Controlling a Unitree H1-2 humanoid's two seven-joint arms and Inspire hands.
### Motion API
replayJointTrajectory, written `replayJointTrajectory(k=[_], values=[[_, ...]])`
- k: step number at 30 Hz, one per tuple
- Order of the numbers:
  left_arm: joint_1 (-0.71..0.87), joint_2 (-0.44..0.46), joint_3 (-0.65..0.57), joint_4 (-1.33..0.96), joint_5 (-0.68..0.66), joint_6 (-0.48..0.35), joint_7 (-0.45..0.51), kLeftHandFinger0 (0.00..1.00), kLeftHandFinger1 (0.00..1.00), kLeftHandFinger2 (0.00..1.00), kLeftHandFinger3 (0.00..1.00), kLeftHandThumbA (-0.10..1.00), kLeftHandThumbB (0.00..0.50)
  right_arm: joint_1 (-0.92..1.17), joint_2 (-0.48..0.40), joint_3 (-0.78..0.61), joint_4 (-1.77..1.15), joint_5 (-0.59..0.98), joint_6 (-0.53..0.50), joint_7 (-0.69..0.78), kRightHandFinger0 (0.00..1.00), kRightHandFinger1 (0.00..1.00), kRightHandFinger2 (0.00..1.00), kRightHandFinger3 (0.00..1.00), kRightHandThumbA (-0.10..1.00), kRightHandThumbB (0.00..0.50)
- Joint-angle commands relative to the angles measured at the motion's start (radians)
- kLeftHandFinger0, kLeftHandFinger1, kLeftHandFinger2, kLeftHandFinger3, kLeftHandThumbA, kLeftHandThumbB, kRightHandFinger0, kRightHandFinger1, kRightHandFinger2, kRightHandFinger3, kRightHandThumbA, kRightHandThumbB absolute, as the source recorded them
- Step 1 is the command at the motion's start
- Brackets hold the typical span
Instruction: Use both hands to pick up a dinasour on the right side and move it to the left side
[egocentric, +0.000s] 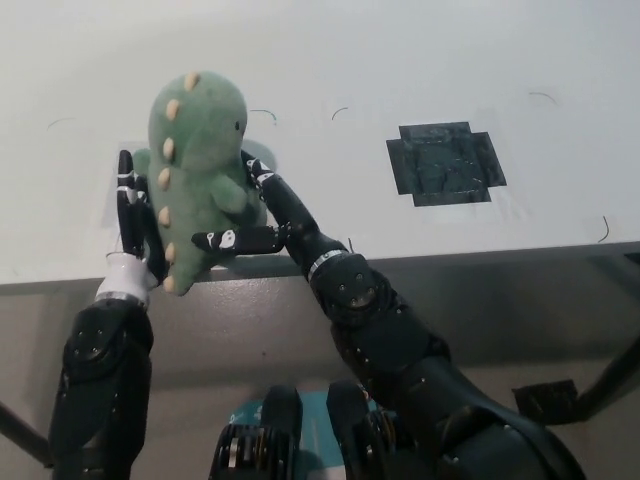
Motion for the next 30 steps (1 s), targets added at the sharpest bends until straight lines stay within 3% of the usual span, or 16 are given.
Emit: replayJointTrajectory(k=[1, 11, 14, 20, 27, 30], values=[[0.002, 0.012, -0.008, -0.024, 0.013, -0.013, 0.013, 1.00, 1.00, 1.00, 1.00, 1.00, 0.245, -0.041, 0.069, 0.032, 0.002, -0.018, -0.013, 0.113, 1.00, 1.00, 1.00, 1.00, 1.00, 0.020], [-0.037, 0.001, -0.011, -0.002, 0.006, -0.040, 0.015, 1.00, 1.00, 1.00, 1.00, 1.00, 0.179, -0.062, 0.062, 0.001, 0.011, 0.008, -0.023, 0.125, 1.00, 1.00, 1.00, 1.00, 1.00, 0.018], [-0.062, 0.002, -0.009, 0.036, -0.006, -0.047, 0.003, 1.00, 1.00, 1.00, 1.00, 1.00, 0.208, -0.072, 0.058, -0.004, 0.021, 0.006, -0.021, 0.118, 1.00, 1.00, 1.00, 1.00, 1.00, 0.012], [-0.159, 0.006, 0.001, 0.166, -0.026, -0.060, -0.009, 1.00, 1.00, 1.00, 1.00, 1.00, 0.173, -0.134, 0.044, -0.005, 0.079, -0.015, 0.007, 0.071, 1.00, 1.00, 1.00, 1.00, 1.00, 0.047], [-0.215, 0.015, -0.003, 0.236, -0.019, -0.061, -0.010, 1.00, 1.00, 1.00, 1.00, 1.00, 0.172, -0.173, 0.035, -0.013, 0.115, -0.024, 0.026, 0.052, 1.00, 1.00, 1.00, 1.00, 1.00, 0.088], [-0.225, 0.014, 0.000, 0.246, -0.022, -0.059, -0.007, 1.00, 1.00, 1.00, 1.00, 1.00, 0.176, -0.176, 0.037, -0.024, 0.122, -0.014, 0.014, 0.046, 1.00, 1.00, 1.00, 1.00, 1.00, 0.072]])
